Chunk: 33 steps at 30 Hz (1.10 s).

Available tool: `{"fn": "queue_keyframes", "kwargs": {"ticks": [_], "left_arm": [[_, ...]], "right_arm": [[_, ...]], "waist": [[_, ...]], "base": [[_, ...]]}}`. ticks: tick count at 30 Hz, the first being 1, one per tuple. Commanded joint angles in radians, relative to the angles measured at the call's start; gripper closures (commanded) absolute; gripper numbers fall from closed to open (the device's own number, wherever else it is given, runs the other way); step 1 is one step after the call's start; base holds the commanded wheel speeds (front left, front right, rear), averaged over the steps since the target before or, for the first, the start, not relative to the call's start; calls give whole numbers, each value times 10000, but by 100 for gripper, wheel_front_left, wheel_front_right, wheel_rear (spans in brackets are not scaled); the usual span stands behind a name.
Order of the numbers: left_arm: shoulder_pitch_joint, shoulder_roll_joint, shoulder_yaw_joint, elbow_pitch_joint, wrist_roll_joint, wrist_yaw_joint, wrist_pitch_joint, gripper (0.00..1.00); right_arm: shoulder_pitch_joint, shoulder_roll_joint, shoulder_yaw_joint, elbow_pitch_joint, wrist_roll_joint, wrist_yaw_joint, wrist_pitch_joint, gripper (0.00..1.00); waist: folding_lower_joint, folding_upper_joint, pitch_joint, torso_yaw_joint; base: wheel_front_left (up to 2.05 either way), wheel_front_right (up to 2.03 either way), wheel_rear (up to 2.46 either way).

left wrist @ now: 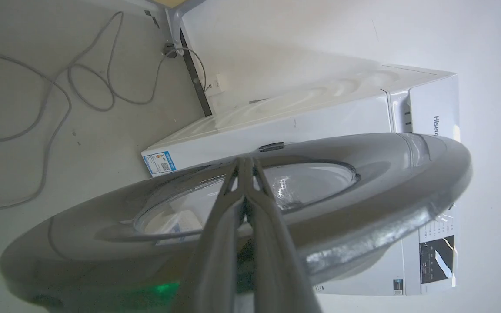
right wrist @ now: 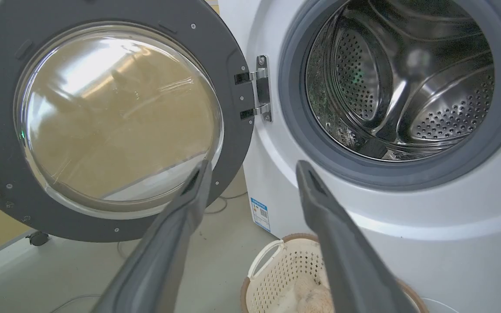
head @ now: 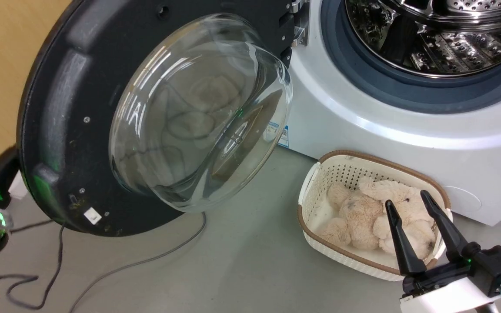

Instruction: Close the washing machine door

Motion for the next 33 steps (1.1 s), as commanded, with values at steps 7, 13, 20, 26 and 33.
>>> {"fn": "queue_keyframes", "kwargs": {"ticks": [7, 13, 20, 26, 33], "left_arm": [[1039, -444, -35, -912, -1387, -334, 1915, 100], [1737, -1052, -182, -1689, -2052, -98, 2717, 100], [2897, -2173, -1140, -3226, -2235, 480, 3393, 100], [3988, -2649, -2638, -4291, -2221, 643, 3664, 100], [4398, -2748, -3898, -4474, -3382, 603, 2408, 100]], "right_arm": [[-50, 152, -257, 237, 3, 8, -104, 0], [23, 357, -421, 392, 126, 8, -160, 0], [140, 531, -620, 454, 132, 8, -211, 0], [215, 601, -728, 442, 178, 8, -225, 0], [70, 536, -639, 374, 223, 8, -230, 0]], "waist": [[-1, 0, -367, -162], [-1, 0, -685, -395], [-1, 0, -1037, -1023], [-1, 0, -1078, -1765], [-1, 0, -945, -3028]], "base": [[0, 0, 0], [0, 0, 0], [0, 0, 0], [0, 0, 0], [0, 0, 0]]}}
